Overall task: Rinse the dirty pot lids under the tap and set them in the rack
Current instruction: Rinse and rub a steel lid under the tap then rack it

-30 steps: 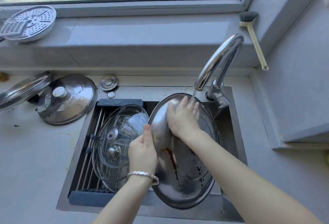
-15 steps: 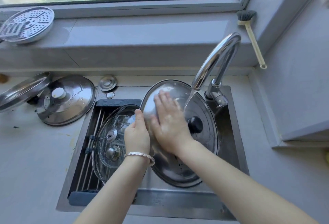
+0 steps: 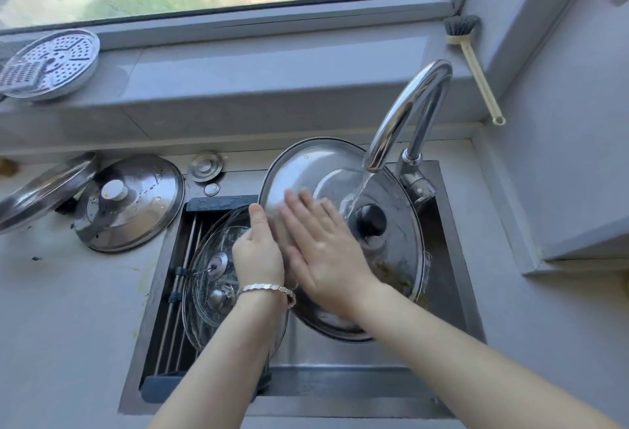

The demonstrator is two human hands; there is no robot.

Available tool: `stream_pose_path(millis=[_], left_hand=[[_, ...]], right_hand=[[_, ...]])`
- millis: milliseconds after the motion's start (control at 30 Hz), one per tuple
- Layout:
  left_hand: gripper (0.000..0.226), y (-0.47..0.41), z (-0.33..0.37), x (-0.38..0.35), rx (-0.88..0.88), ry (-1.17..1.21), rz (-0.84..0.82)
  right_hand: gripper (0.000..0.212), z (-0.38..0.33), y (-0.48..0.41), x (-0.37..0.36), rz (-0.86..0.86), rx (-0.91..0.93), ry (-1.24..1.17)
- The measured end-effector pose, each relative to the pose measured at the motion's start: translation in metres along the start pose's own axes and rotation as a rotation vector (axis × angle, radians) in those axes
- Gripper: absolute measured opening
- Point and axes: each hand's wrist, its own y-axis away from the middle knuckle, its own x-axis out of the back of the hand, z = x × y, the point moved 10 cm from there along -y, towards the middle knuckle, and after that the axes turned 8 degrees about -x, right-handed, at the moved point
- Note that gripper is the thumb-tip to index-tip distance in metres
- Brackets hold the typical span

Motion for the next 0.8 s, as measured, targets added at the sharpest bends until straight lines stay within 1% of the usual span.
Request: stream_pose_path(millis=[67, 100, 133, 233, 267, 300, 333, 367, 433, 467, 500, 533, 567, 633, 667, 700, 733, 800], left_hand=[[0.052, -0.007, 0.000, 0.006, 0.007, 0.024, 0.022], [0.053, -0.009, 0.000, 0.009, 0.003, 0.026, 0.030], [0.053, -0.008, 0.001, 0.011, -0.004, 0.023, 0.034], [0.053, 0.004, 0.003, 0.013, -0.015, 0.022, 0.056], [0.052, 0.007, 0.005, 0.014, -0.013, 0.033, 0.088], [0.050, 0.008, 0.008, 0.017, -0.010, 0.040, 0.125], [0.048, 0.009, 0.011, 0.019, -0.006, 0.045, 0.157], [0.048, 0.008, 0.013, 0.022, 0.004, 0.055, 0.184], [0.049, 0.005, 0.012, 0.030, 0.038, 0.082, 0.237], [0.049, 0.003, 0.011, 0.036, 0.048, 0.080, 0.266], [0.049, 0.002, 0.010, 0.041, 0.053, 0.074, 0.294], [0.049, 0.002, 0.009, 0.047, 0.060, 0.074, 0.322], [0.050, 0.002, 0.006, 0.052, 0.070, 0.077, 0.347], [0.049, 0.007, 0.002, 0.058, 0.095, 0.067, 0.377], [0.049, 0.010, 0.001, 0.059, 0.106, 0.058, 0.386], [0.049, 0.013, 0.000, 0.059, 0.116, 0.056, 0.395], [0.050, 0.016, -0.001, 0.058, 0.124, 0.057, 0.401], [0.050, 0.019, 0.000, 0.056, 0.126, 0.057, 0.405]], right_hand=[[0.053, -0.026, 0.038, -0.011, -0.023, 0.220, 0.074], [0.052, -0.025, 0.045, -0.012, -0.024, 0.254, 0.093], [0.051, -0.017, 0.041, -0.008, -0.010, 0.220, 0.077], [0.054, 0.016, 0.002, 0.014, 0.032, -0.111, -0.139], [0.054, 0.019, -0.008, 0.016, 0.038, -0.175, -0.175], [0.053, 0.015, -0.013, 0.015, 0.043, -0.196, -0.174], [0.053, 0.006, -0.012, 0.013, 0.047, -0.165, -0.159], [0.051, -0.006, -0.006, 0.011, 0.058, -0.091, -0.133], [0.049, -0.026, 0.020, 0.002, 0.060, 0.109, -0.073], [0.049, -0.027, 0.033, -0.002, 0.058, 0.178, -0.048], [0.048, -0.019, 0.041, -0.005, 0.060, 0.185, -0.044], [0.049, -0.003, 0.041, -0.004, 0.073, 0.124, -0.070], [0.052, 0.020, 0.038, -0.002, 0.090, 0.000, -0.110], [0.057, 0.068, 0.030, -0.002, 0.054, -0.334, -0.219], [0.058, 0.085, 0.029, -0.004, 0.042, -0.463, -0.265], [0.059, 0.090, 0.029, -0.005, 0.030, -0.529, -0.268], [0.062, 0.084, 0.029, -0.006, 0.029, -0.525, -0.233], [0.066, 0.048, 0.035, -0.012, 0.029, -0.368, -0.142]])
